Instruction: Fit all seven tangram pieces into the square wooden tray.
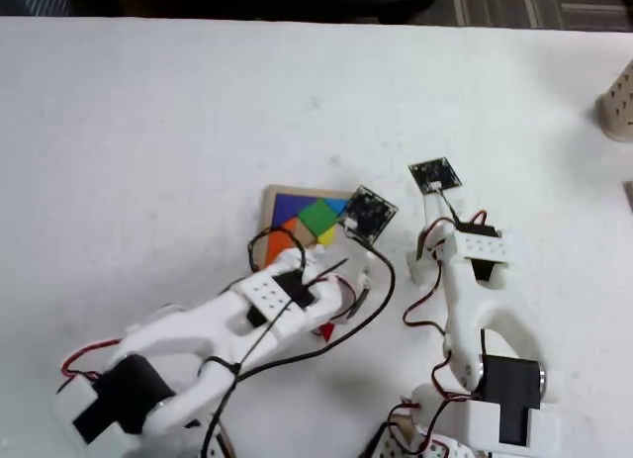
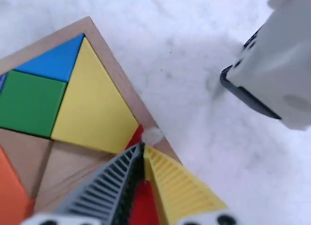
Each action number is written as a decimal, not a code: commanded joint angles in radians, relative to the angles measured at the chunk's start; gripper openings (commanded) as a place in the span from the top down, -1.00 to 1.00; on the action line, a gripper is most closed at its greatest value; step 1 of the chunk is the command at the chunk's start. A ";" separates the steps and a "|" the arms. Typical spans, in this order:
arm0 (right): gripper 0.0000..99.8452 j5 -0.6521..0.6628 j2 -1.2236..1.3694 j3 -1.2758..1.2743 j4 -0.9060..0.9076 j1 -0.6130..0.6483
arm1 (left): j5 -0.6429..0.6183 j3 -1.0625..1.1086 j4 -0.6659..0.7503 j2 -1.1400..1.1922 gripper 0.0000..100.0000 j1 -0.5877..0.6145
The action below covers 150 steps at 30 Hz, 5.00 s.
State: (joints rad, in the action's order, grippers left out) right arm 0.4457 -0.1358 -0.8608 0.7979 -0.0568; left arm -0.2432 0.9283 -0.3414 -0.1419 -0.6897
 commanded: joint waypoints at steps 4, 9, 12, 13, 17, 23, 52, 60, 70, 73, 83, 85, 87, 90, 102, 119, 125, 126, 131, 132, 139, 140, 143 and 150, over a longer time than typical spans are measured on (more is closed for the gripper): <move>0.73 0.008 -0.030 -0.005 0.010 0.012 | -0.011 0.041 -0.034 -0.254 0.96 0.042; 0.73 0.008 -0.030 -0.005 0.008 0.012 | -0.011 0.121 -0.181 -0.504 0.96 0.001; 0.73 0.008 -0.030 -0.005 0.008 0.012 | -0.005 0.199 -0.290 -0.611 0.96 -0.071; 0.73 0.008 -0.030 -0.005 0.008 0.012 | -0.005 0.230 -0.322 -0.638 0.96 -0.105; 0.73 0.008 -0.030 -0.005 0.008 0.012 | -0.009 0.311 -0.358 -0.687 0.96 -0.274; 0.73 0.008 -0.030 -0.005 0.007 0.012 | -0.012 0.351 -0.304 -0.639 0.96 -0.381; 0.73 0.009 -0.030 -0.005 0.010 0.010 | -0.069 0.196 -0.203 -0.268 0.96 0.018; 0.73 0.011 -0.030 -0.005 0.010 0.010 | -0.061 0.201 -0.077 -0.268 0.96 0.177; 0.73 0.008 -0.030 -0.006 0.010 0.007 | -0.061 0.203 -0.083 -0.280 0.96 0.176; 0.73 0.008 -0.030 -0.006 0.012 0.008 | -0.060 0.212 -0.114 -0.369 0.96 0.150; 0.73 0.008 -0.030 -0.006 0.012 0.010 | -0.057 0.325 -0.140 -0.619 0.96 -0.179; 0.73 0.008 -0.030 -0.006 0.012 0.010 | 0.011 0.322 -0.138 -0.555 0.96 -0.259; 0.73 0.008 -0.030 -0.006 0.012 0.010 | 0.064 0.304 -0.132 -0.463 0.96 -0.318; 0.73 0.008 -0.030 -0.006 0.012 0.010 | 0.071 0.224 -0.137 -0.294 0.96 -0.306; 0.73 0.006 -0.030 -0.006 0.012 0.010 | 0.003 -0.009 -0.084 -0.027 0.96 -0.019; 0.73 0.009 -0.030 -0.006 0.012 0.012 | -0.025 0.035 -0.089 -0.188 0.96 -0.051; 0.73 0.012 -0.030 -0.006 0.010 0.012 | -0.025 0.106 -0.091 -0.417 0.96 -0.200; 0.73 0.012 -0.030 -0.006 0.010 0.012 | -0.025 0.101 -0.089 -0.423 0.96 -0.208; 0.73 0.012 -0.030 -0.006 0.010 0.012 | -0.026 -0.015 0.000 -0.277 0.96 -0.185; 0.73 0.012 -0.030 -0.006 0.010 0.012 | -0.026 -0.051 0.009 -0.223 0.96 -0.176; 0.73 0.012 -0.030 -0.006 0.010 0.010 | -0.023 -0.164 0.018 0.097 0.96 -0.107; 0.73 0.014 -0.030 -0.006 0.010 0.010 | -0.023 -0.161 0.018 0.102 0.96 -0.099; 0.73 0.014 -0.030 -0.006 0.010 0.010 | -0.023 -0.144 0.015 0.084 0.96 -0.062; 0.73 0.014 -0.030 -0.006 0.010 0.010 | -0.023 -0.107 0.011 0.053 0.96 0.047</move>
State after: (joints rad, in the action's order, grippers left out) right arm 0.4503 -0.1358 -0.8608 0.7994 -0.0568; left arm -0.2555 0.8239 -0.3445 -0.0499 -0.6851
